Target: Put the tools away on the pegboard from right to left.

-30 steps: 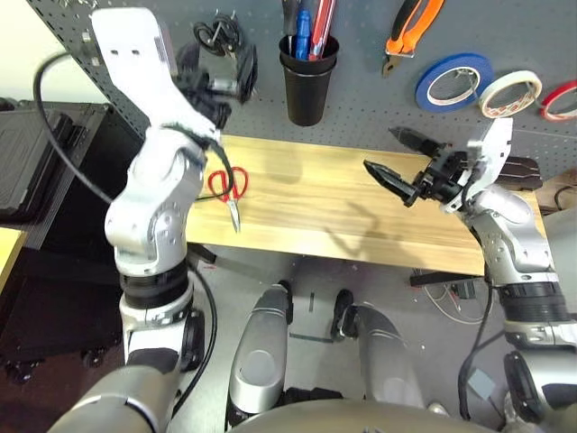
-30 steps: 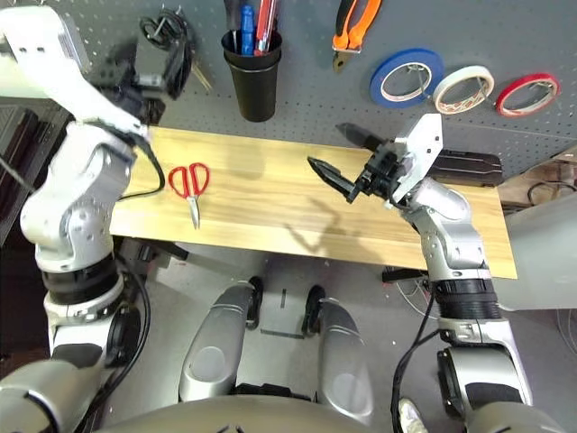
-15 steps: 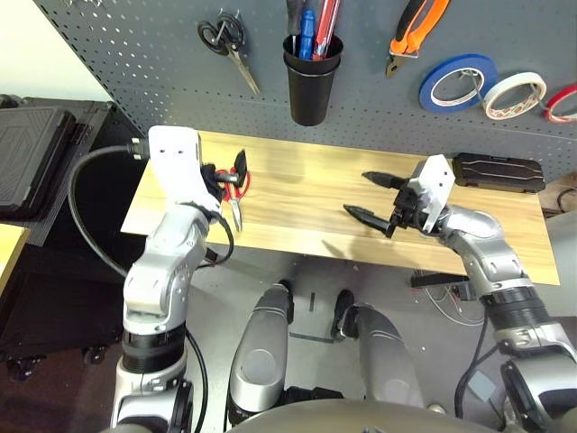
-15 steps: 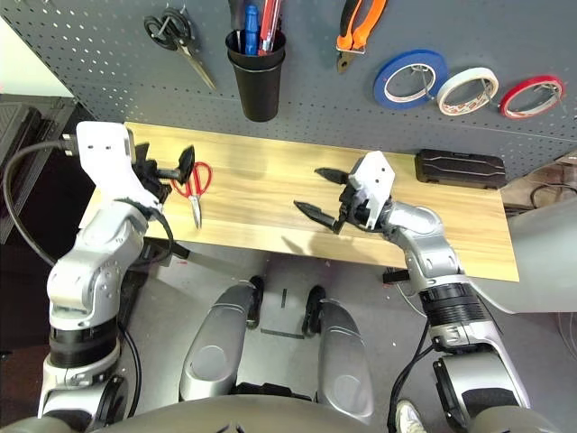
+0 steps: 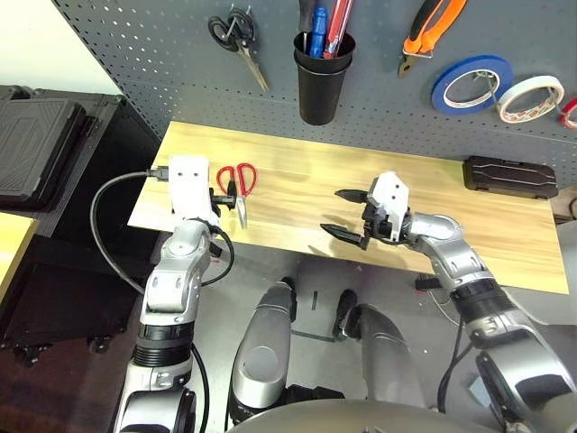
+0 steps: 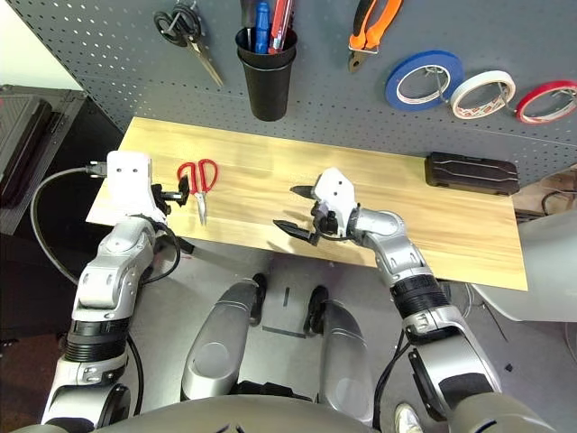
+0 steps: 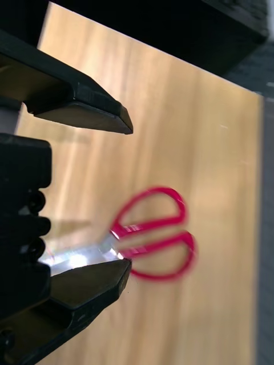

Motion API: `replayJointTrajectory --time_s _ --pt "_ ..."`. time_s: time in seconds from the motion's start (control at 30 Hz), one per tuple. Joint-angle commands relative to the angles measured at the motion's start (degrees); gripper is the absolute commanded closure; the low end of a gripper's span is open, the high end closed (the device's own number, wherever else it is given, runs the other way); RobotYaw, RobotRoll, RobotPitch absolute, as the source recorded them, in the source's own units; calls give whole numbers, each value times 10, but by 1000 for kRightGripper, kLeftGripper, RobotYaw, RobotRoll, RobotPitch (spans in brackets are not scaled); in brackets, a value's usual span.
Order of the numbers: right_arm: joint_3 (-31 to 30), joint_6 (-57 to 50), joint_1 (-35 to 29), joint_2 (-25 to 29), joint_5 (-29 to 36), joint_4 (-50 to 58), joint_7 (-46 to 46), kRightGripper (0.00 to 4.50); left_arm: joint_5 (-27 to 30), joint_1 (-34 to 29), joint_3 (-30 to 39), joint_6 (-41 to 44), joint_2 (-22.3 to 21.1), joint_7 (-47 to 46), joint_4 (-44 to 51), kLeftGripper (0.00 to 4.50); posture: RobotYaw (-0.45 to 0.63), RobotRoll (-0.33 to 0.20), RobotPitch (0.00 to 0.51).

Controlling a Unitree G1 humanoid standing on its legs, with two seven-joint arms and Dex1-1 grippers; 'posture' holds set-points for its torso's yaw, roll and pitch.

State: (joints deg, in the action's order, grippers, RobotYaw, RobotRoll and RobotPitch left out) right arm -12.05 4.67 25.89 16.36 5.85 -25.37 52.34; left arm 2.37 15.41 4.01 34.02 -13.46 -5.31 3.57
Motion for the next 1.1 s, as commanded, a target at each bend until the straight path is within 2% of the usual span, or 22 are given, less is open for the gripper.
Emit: replayJointTrajectory --time_s 0.03,0.3,0.67,0.9,1.1 --pt "-12 -1 -13 -7 -12 -8 -5 0 -26 16 -3 -25 -3 -5 -52 52 358 0 393" --pt "-11 -18 -34 4 -11 26 -5 0 -42 104 18 -50 -9 -27 -180 52 341 0 419" --pt "6 -67 -67 36 0 108 -19 0 -45 202 41 -111 -4 -65 -384 52 310 0 425" --pt "9 -86 -78 50 5 137 -23 0 -50 230 39 -156 -7 -66 -470 52 283 0 426" --pt "8 -98 -81 51 6 153 -25 0 -47 231 32 -153 -3 -50 -505 52 281 0 425"
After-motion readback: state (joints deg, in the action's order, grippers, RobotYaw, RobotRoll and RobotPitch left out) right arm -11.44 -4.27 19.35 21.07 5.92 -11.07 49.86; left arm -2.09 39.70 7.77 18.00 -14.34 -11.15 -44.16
